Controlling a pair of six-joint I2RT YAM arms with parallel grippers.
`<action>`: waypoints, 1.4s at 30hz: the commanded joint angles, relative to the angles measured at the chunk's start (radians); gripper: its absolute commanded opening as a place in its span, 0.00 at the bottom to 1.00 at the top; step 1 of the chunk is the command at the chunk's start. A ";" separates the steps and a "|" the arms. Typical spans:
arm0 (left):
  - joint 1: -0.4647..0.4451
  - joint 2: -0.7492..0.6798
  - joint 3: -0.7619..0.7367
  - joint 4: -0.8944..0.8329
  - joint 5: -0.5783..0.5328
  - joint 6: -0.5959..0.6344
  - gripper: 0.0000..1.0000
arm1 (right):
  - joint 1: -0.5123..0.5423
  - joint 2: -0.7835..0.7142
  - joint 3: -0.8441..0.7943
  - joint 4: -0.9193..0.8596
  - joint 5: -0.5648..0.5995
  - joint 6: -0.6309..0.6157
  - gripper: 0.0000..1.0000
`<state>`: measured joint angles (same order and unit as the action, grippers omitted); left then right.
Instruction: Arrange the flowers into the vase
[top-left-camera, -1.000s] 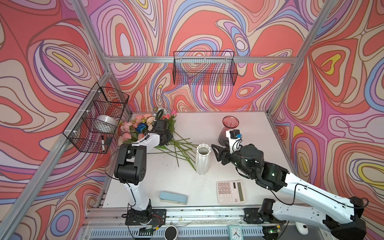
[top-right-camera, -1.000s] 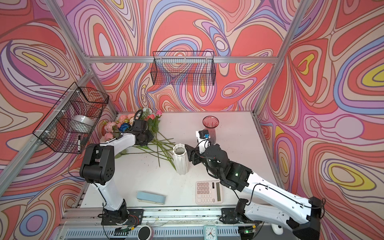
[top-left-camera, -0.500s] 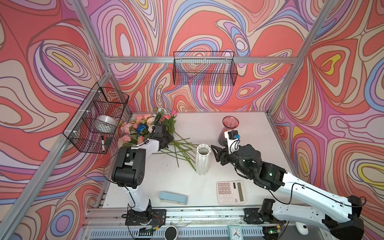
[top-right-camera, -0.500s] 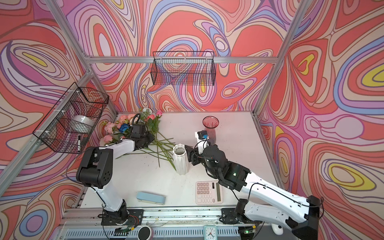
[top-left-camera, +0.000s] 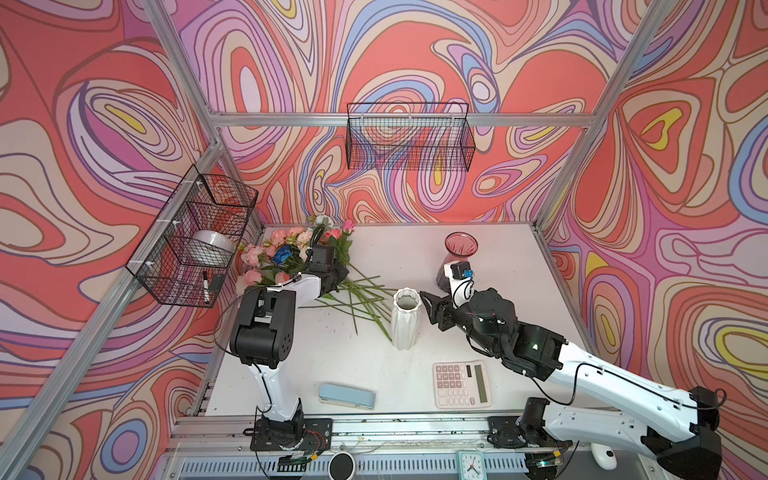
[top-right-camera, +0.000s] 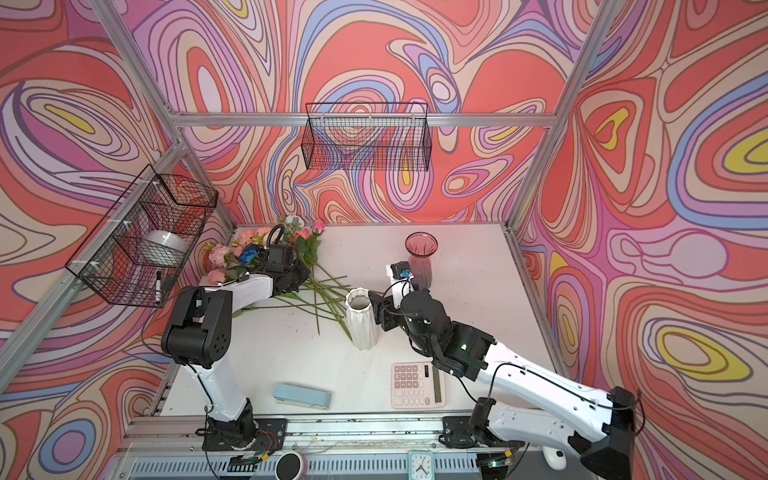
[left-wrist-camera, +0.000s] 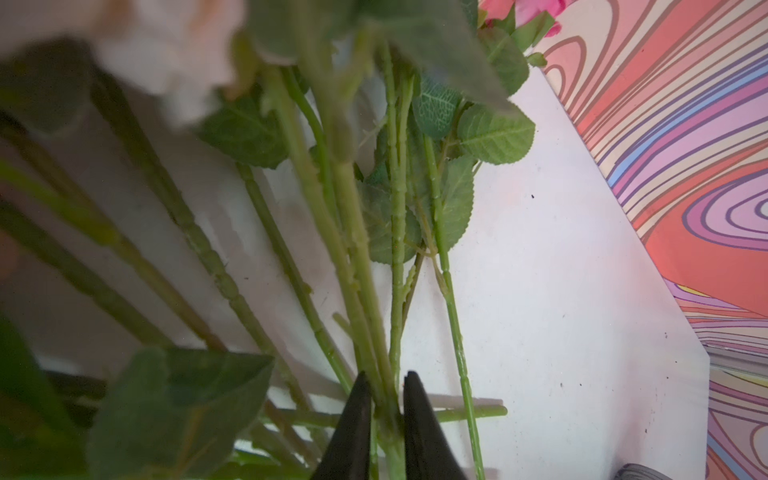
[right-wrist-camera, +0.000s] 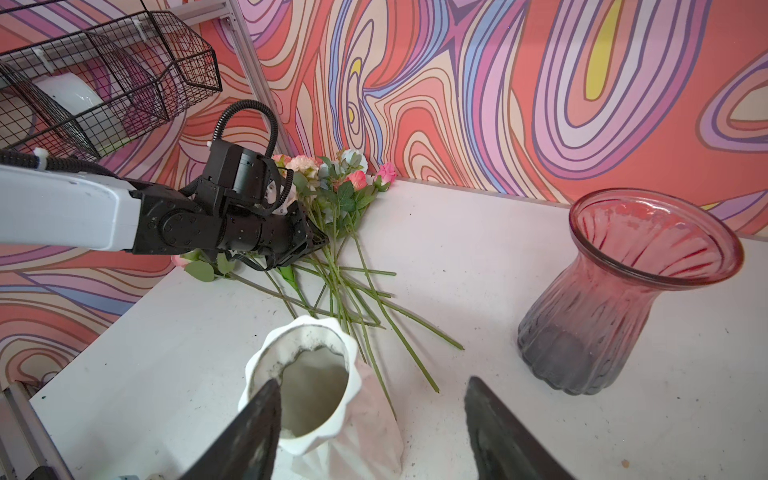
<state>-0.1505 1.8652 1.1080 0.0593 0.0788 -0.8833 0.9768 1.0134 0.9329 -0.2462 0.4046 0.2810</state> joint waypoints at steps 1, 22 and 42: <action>0.001 0.008 0.032 -0.022 -0.008 0.021 0.02 | 0.005 0.010 0.023 0.005 0.020 -0.012 0.72; 0.002 -0.423 0.235 -0.171 0.068 0.185 0.00 | 0.006 0.022 0.121 -0.025 -0.100 -0.085 0.81; -0.112 -0.644 0.435 -0.231 0.606 0.373 0.00 | 0.006 0.485 0.865 -0.299 -0.356 -0.283 0.87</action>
<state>-0.2584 1.2629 1.5669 -0.1982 0.5713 -0.5419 0.9768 1.4841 1.7470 -0.4961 0.0437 0.0143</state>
